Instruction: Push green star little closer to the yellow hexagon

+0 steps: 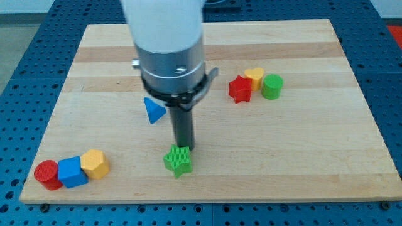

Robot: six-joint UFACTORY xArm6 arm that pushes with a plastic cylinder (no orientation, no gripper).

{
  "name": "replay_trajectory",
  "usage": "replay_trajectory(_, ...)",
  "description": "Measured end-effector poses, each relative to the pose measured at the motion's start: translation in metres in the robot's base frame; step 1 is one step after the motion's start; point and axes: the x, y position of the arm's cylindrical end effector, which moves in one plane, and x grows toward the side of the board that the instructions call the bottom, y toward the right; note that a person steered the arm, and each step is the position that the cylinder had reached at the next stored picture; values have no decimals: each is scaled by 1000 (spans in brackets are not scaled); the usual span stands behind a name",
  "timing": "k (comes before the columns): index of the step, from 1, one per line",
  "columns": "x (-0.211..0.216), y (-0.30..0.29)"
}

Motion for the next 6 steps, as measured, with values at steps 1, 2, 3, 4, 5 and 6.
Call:
replay_trajectory(1,21,30)
replay_trajectory(2,37,31)
replay_trajectory(3,38,-7)
replay_trajectory(4,38,-48)
replay_trajectory(5,38,-70)
replay_trajectory(6,38,-69)
